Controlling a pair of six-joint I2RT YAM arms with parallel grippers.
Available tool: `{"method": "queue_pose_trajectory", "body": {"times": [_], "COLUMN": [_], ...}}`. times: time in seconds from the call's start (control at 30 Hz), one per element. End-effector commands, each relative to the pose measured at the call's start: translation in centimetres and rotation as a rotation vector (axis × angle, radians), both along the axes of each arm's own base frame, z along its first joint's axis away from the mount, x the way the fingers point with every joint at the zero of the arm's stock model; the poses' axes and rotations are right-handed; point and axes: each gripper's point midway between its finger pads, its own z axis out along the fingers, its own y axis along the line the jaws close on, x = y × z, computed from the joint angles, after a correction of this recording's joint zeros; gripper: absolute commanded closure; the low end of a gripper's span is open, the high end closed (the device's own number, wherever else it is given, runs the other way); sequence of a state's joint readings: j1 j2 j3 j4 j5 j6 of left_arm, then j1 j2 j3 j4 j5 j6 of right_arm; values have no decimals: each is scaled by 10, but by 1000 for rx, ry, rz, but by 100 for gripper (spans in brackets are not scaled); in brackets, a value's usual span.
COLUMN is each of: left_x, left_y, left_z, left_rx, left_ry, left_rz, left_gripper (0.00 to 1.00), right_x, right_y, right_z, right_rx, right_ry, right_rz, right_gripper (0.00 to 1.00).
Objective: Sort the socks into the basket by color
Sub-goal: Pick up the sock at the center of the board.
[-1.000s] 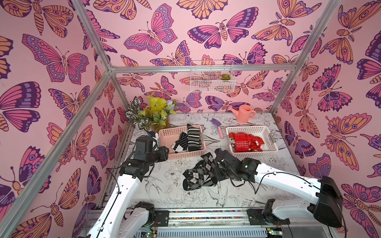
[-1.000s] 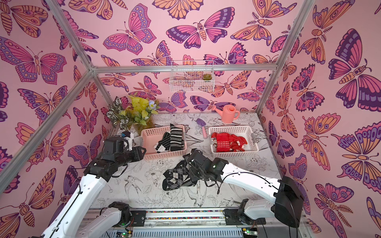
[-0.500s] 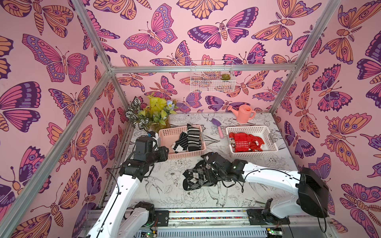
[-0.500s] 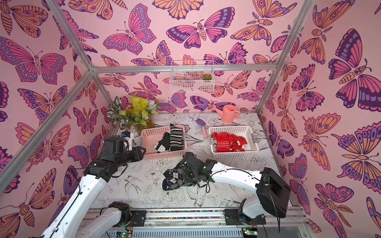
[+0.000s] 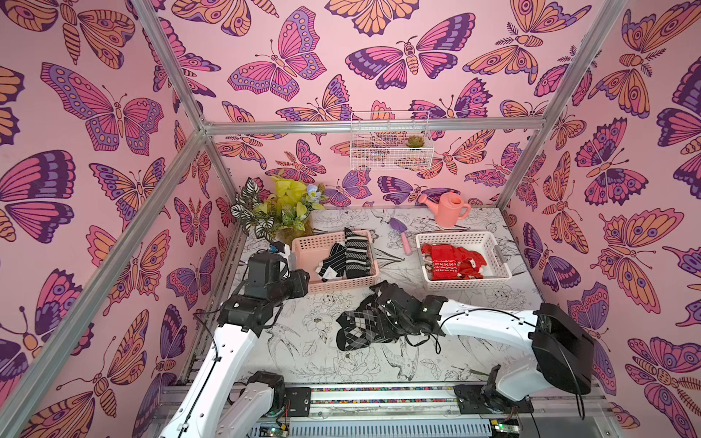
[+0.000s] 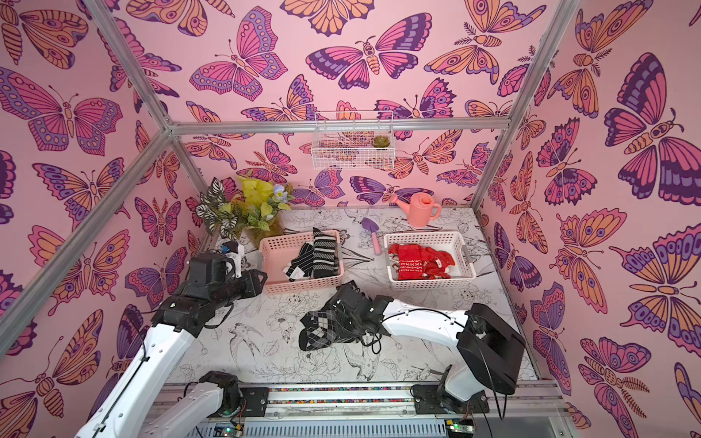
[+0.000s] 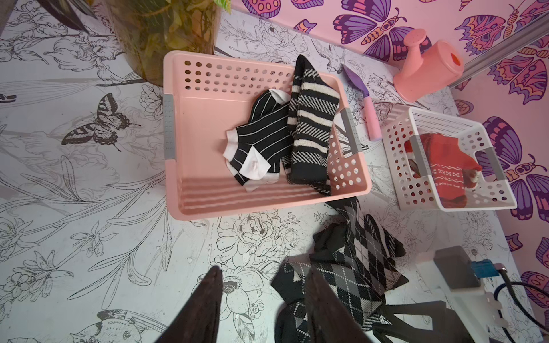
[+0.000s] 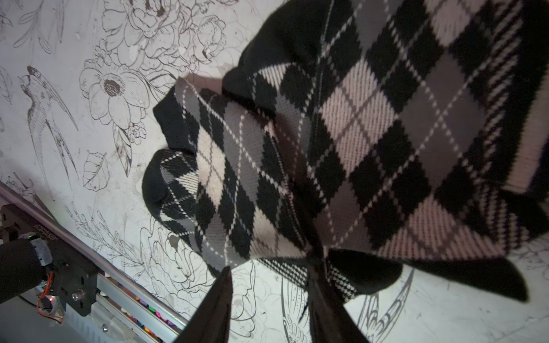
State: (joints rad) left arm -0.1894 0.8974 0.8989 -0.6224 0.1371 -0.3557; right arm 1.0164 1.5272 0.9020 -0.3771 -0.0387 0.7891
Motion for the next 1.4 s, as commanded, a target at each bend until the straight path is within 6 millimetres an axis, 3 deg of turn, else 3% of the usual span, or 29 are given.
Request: {"method": "queue_pose_trajectory", "body": {"times": [0.0, 0.27, 0.37, 0.4, 0.53, 1.0, 1.37], "left_x": [-5, -5, -5, -5, -4, -5, -5], "left_y": [1, 1, 0, 1, 1, 0, 0], "left_z": [-7, -7, -8, -8, -8, -6, -6], "left_rx": [17, 17, 18, 18, 20, 18, 17], "left_ry": [13, 17, 18, 17, 16, 13, 10], "left_rz": [-10, -11, -13, -11, -11, -14, -14], "left_gripper": [52, 52, 52, 52, 52, 52, 52], "right_x": [-1, 7, 11, 11, 12, 18, 23], "right_y": [2, 3, 10, 11, 21, 33, 49], "right_z": [-6, -7, -1, -9, -9, 5, 13], "right_rx": [-11, -1, 31, 15, 34, 67, 82], "right_ry": [13, 6, -4, 10, 20, -2, -12], "right_rz": [-9, -23, -14, -9, 16, 42, 85], "right_gripper": [56, 56, 56, 56, 58, 76, 75]}}
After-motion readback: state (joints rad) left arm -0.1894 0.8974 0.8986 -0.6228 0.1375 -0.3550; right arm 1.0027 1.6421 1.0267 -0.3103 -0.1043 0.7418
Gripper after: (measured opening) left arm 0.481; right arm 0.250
